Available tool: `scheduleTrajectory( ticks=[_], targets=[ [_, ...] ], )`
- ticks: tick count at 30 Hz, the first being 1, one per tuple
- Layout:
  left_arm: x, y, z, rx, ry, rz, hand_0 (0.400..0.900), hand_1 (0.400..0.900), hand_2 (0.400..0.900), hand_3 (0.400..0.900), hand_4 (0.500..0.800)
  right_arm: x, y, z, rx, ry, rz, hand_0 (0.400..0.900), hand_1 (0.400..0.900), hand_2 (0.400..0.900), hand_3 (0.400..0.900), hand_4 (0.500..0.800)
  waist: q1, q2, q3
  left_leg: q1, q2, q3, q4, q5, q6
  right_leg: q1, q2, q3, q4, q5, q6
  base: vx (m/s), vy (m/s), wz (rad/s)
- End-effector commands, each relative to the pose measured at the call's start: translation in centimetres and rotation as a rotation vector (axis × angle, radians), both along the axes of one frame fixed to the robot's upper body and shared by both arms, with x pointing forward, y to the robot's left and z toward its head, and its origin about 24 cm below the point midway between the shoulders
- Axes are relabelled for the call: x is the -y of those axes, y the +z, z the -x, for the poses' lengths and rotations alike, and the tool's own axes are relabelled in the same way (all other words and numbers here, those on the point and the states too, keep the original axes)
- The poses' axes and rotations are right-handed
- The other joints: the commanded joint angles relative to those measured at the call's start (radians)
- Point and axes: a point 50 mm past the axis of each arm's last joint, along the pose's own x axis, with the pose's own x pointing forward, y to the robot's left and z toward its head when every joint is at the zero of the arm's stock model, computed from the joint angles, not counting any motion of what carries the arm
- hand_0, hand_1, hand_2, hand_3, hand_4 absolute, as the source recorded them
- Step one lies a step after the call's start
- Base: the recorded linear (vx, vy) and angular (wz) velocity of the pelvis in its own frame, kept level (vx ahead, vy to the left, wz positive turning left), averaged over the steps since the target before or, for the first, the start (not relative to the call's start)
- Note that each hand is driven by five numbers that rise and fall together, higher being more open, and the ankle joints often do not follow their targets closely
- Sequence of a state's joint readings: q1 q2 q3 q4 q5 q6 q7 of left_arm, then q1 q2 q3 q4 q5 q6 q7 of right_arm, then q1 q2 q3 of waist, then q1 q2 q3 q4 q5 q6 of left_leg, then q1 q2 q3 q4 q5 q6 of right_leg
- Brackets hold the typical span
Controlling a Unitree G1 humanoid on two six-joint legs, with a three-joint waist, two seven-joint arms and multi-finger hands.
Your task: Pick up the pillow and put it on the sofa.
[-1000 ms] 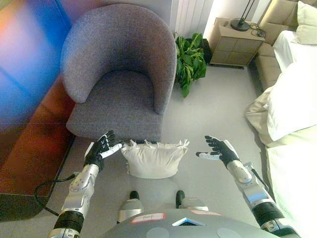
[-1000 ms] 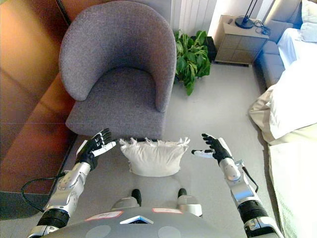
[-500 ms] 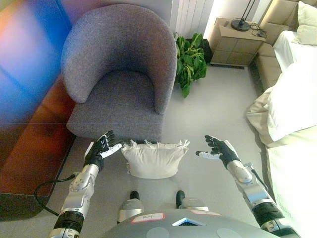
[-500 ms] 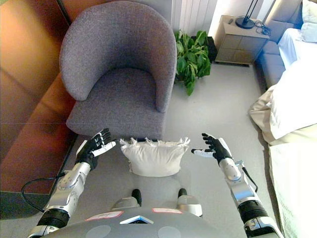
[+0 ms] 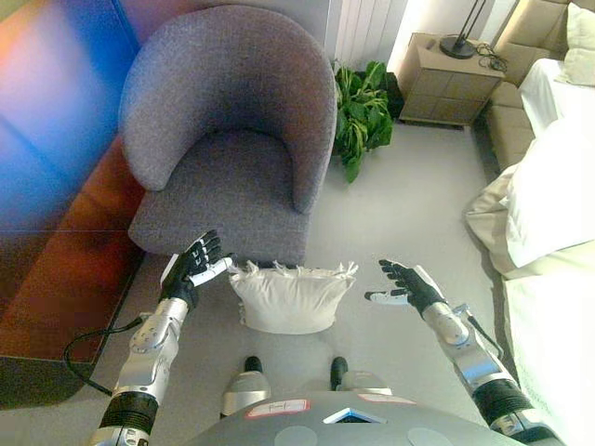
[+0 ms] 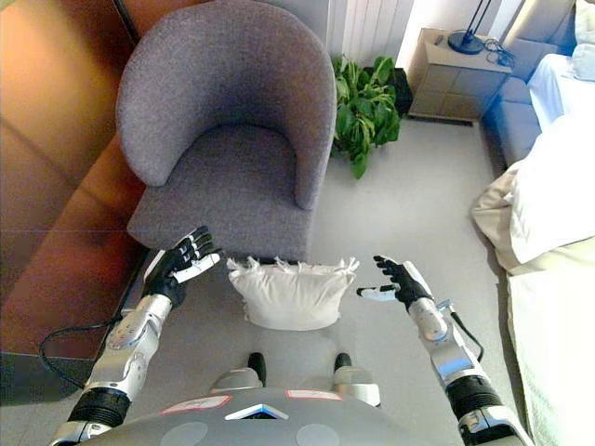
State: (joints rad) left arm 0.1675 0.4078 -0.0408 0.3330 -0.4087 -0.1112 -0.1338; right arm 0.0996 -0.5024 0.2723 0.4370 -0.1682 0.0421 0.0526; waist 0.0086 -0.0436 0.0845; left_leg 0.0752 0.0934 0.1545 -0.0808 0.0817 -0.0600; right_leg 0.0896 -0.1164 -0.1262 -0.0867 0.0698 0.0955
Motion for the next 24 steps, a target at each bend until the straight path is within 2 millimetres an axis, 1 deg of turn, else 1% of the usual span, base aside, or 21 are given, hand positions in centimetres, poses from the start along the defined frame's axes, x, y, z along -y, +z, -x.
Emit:
scheduleTrajectory(
  ticks=[1, 3, 6, 7, 11, 14, 17, 19, 21, 23, 24],
  targets=[
    [0.1, 7.4, -5.1, 0.345, -0.127, -0.058, 0.900, 0.900, 0.900, 0.900, 0.800, 0.1, 4.4, -6.0, 0.212, 0.095, 0.125, 0.900, 0.900, 0.900, 0.900, 0.800, 0.033, -0.027, 0.081, -0.084, -0.012, -0.029, 0.151, -0.085, 0.047, -0.068, 0.028, -0.035, 0.136, -0.057, -0.024, -0.01, -0.119, 0.18],
    [0.6, 8.3, -5.8, 0.380, -0.162, -0.061, 0.900, 0.900, 0.900, 0.900, 0.800, 0.1, 4.7, -6.7, 0.229, 0.110, 0.177, 0.900, 0.900, 0.900, 0.900, 0.800, 0.038, -0.030, 0.105, -0.120, -0.011, -0.040, 0.186, -0.089, 0.048, -0.096, 0.032, -0.033, 0.162, -0.062, -0.029, -0.03, -0.122, 0.19],
    [1.6, 10.3, -7.1, 0.463, -0.208, -0.059, 0.900, 0.900, 0.900, 0.900, 0.800, 0.3, 6.1, -8.6, 0.298, 0.115, 0.256, 0.900, 0.900, 0.900, 0.900, 0.800, 0.044, -0.035, 0.164, -0.198, -0.011, -0.055, 0.244, -0.092, 0.044, -0.148, 0.036, -0.027, 0.181, -0.056, -0.036, -0.12, -0.113, 0.15],
    [2.1, 11.3, -7.6, 0.501, -0.229, -0.056, 0.900, 0.900, 0.900, 0.900, 0.800, 0.2, 6.8, -9.5, 0.336, 0.119, 0.292, 0.900, 0.900, 0.900, 0.900, 0.800, 0.047, -0.036, 0.192, -0.231, -0.012, -0.060, 0.266, -0.092, 0.043, -0.169, 0.038, -0.025, 0.187, -0.053, -0.040, -0.16, -0.095, 0.12],
    [3.4, 13.7, -8.8, 0.606, -0.277, -0.038, 0.900, 0.900, 0.900, 0.900, 0.800, -0.1, 9.2, -11.9, 0.448, 0.118, 0.383, 0.900, 0.900, 0.900, 0.900, 0.800, 0.048, -0.025, 0.261, -0.348, -0.016, -0.079, 0.357, -0.098, 0.043, -0.272, 0.045, -0.022, 0.273, -0.068, -0.056, -0.14, -0.029, 0.07],
    [4.0, 15.2, -9.1, 0.671, -0.306, -0.025, 0.900, 0.900, 0.900, 0.900, 0.800, -0.5, 10.5, -12.9, 0.504, 0.118, 0.405, 0.900, 0.900, 0.900, 0.900, 0.800, 0.049, -0.016, 0.300, -0.427, -0.023, -0.092, 0.413, -0.103, 0.047, -0.360, 0.051, -0.026, 0.368, -0.095, -0.067, -0.09, -0.015, 0.09],
    [4.6, 16.5, -9.4, 0.729, -0.321, -0.003, 0.900, 0.900, 0.900, 0.900, 0.800, -0.6, 11.7, -13.7, 0.544, 0.115, 0.420, 0.900, 0.900, 0.900, 0.900, 0.800, 0.049, -0.007, 0.329, -0.502, -0.039, -0.103, 0.477, -0.116, 0.050, -0.441, 0.048, -0.026, 0.449, -0.118, -0.072, -0.06, 0.001, 0.12],
    [4.9, 17.1, -9.4, 0.757, -0.336, 0.021, 0.900, 0.900, 0.900, 0.900, 0.800, -0.4, 12.5, -14.2, 0.569, 0.106, 0.440, 0.900, 0.900, 0.900, 0.900, 0.800, 0.050, -0.002, 0.347, -0.541, -0.054, -0.110, 0.520, -0.132, 0.053, -0.477, 0.042, -0.026, 0.485, -0.128, -0.074, -0.02, 0.003, 0.11],
    [4.9, 17.1, -9.4, 0.757, -0.336, 0.021, 0.900, 0.900, 0.900, 0.900, 0.800, -0.4, 12.5, -14.2, 0.569, 0.106, 0.440, 0.900, 0.900, 0.900, 0.900, 0.800, 0.050, -0.002, 0.347, -0.541, -0.054, -0.110, 0.520, -0.132, 0.053, -0.477, 0.042, -0.026, 0.485, -0.128, -0.074, -0.01, 0.012, 0.06],
    [5.7, 18.0, -9.3, 0.804, -0.384, 0.035, 0.900, 0.900, 0.900, 0.900, 0.800, 0.1, 14.4, -15.3, 0.626, 0.084, 0.498, 0.900, 0.900, 0.900, 0.900, 0.800, 0.056, 0.017, 0.376, -0.608, -0.068, -0.107, 0.573, -0.156, 0.067, -0.560, 0.032, -0.023, 0.586, -0.164, -0.080, -0.06, 0.031, 0.14],
    [5.7, 18.4, -9.3, 0.817, -0.391, 0.036, 0.900, 0.900, 0.900, 0.900, 0.800, 0.3, 14.9, -15.6, 0.639, 0.083, 0.513, 0.900, 0.900, 0.900, 0.900, 0.800, 0.059, 0.020, 0.381, -0.625, -0.072, -0.105, 0.586, -0.161, 0.070, -0.582, 0.028, -0.022, 0.611, -0.170, -0.080, -0.06, 0.004, 0.09]
  ],
)
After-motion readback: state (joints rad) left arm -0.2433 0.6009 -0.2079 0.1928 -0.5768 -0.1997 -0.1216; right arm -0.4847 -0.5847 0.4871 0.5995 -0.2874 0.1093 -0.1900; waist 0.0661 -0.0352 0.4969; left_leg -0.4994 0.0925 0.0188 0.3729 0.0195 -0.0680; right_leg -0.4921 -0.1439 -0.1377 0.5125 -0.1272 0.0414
